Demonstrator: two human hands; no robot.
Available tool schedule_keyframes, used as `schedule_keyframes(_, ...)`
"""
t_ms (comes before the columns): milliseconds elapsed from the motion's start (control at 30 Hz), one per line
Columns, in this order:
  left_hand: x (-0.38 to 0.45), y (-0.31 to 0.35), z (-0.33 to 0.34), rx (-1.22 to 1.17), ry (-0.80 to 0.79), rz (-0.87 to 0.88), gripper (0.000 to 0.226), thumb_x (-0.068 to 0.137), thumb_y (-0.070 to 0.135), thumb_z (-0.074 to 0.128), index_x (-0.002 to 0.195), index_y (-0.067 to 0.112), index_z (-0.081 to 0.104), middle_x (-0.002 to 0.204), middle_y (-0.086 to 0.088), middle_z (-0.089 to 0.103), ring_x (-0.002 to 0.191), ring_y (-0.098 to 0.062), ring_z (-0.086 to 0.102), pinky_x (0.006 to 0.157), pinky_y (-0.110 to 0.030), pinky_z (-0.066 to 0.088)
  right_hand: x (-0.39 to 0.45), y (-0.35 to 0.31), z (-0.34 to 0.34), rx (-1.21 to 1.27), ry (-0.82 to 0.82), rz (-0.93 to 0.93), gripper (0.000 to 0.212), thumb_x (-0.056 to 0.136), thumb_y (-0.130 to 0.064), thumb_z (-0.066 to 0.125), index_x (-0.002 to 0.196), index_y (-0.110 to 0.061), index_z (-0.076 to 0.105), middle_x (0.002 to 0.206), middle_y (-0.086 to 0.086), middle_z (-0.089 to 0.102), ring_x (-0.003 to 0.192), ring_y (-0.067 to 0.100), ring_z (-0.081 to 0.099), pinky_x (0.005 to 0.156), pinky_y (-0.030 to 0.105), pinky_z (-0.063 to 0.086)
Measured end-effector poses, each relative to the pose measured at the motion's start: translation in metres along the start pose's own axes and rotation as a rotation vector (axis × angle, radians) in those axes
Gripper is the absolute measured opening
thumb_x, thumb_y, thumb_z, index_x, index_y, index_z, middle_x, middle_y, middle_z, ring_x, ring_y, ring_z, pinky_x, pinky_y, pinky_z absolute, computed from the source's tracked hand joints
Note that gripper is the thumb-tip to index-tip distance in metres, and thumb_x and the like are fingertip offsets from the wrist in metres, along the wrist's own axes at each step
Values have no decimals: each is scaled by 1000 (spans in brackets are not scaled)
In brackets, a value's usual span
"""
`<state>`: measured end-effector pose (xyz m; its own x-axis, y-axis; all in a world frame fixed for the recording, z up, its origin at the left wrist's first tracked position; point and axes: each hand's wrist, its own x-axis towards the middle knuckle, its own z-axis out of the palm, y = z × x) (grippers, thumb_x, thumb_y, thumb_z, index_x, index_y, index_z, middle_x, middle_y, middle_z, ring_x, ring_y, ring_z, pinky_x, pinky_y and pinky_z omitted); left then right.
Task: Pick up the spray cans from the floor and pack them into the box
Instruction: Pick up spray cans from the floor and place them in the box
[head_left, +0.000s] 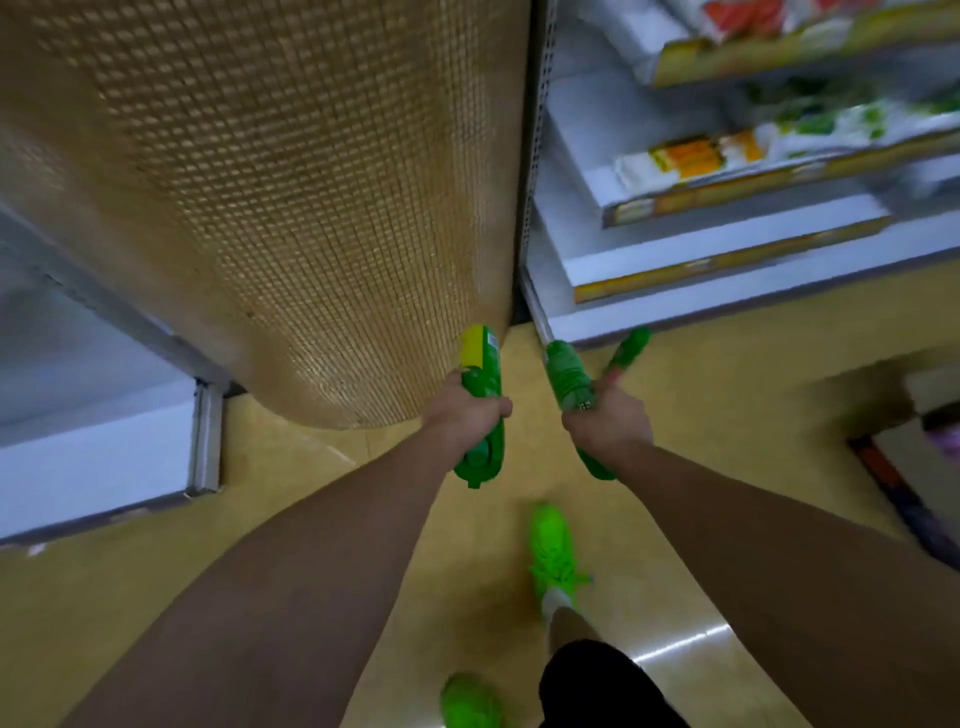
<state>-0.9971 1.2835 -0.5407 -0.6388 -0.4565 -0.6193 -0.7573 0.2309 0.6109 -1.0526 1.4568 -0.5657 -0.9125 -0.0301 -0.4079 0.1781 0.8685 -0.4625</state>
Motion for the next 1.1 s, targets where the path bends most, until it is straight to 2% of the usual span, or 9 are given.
schedule_keyframes(167, -81, 65, 6, 54, -48, 126, 68, 74, 36, 79, 133, 24, 46, 109, -6, 62, 93, -30, 62, 85, -42, 56, -57, 22, -92, 75, 102, 16, 29, 82, -31, 65, 105, -14, 63, 88, 9, 66, 80, 30, 63, 70, 36, 55)
schedule_keyframes(333, -143, 127, 41, 71, -88, 233, 68, 69, 36, 81, 129, 21, 51, 106, -5, 64, 91, -27, 64, 79, -38, 55, -83, 61, -178, 155, 192, 42, 23, 86, -34, 64, 99, -14, 63, 90, 9, 66, 85, 30, 65, 71, 35, 54)
schedule_keyframes(433, -170, 166, 72, 91, -105, 305, 66, 67, 40, 80, 124, 23, 51, 102, -3, 64, 88, -26, 65, 83, -42, 57, -84, 93, -229, 179, 244, 40, 19, 87, -32, 65, 92, -14, 64, 87, 9, 65, 85, 30, 64, 72, 36, 54)
schedule_keyframes(567, -204, 222, 121, 98, -138, 361, 51, 76, 37, 77, 117, 25, 49, 99, -2, 62, 79, -23, 66, 59, -31, 56, -76, 144, -291, 239, 315, 49, 26, 87, -33, 62, 103, -12, 63, 89, 11, 65, 83, 30, 63, 73, 37, 54)
schedule_keyframes(667, -225, 262, 168, 104, -142, 377, 57, 69, 42, 79, 115, 24, 51, 101, -4, 64, 87, -27, 66, 79, -41, 59, -66, 186, -338, 276, 335, 57, 25, 88, -32, 62, 106, -14, 61, 91, 9, 64, 84, 29, 63, 78, 40, 56)
schedule_keyframes(700, -232, 274, 184, 104, -142, 387, 57, 68, 42, 79, 114, 24, 52, 100, -4, 65, 87, -27, 66, 80, -40, 59, -65, 199, -354, 279, 338, 65, 25, 89, -33, 61, 106, -14, 61, 91, 9, 64, 85, 28, 63, 79, 40, 56)
schedule_keyframes(900, -265, 354, 289, 111, -212, 490, 67, 53, 48, 76, 115, 25, 61, 96, -5, 70, 83, -26, 69, 82, -44, 60, -58, 290, -447, 294, 380, 97, 24, 90, -32, 60, 104, -13, 58, 94, 8, 66, 85, 26, 65, 81, 46, 58)
schedule_keyframes(1000, -288, 392, 338, 142, -260, 522, 56, 66, 42, 79, 113, 25, 54, 97, -5, 66, 85, -26, 67, 79, -39, 58, -59, 335, -484, 309, 400, 166, 21, 89, -27, 62, 106, -17, 52, 97, 6, 64, 89, 24, 65, 81, 44, 59)
schedule_keyframes(1100, -302, 430, 392, 160, -330, 570, 43, 76, 33, 78, 109, 25, 51, 92, -2, 62, 84, -24, 65, 68, -32, 52, -57, 379, -517, 345, 450, 237, 27, 86, -27, 61, 110, -14, 59, 93, 6, 65, 84, 24, 66, 76, 43, 61)
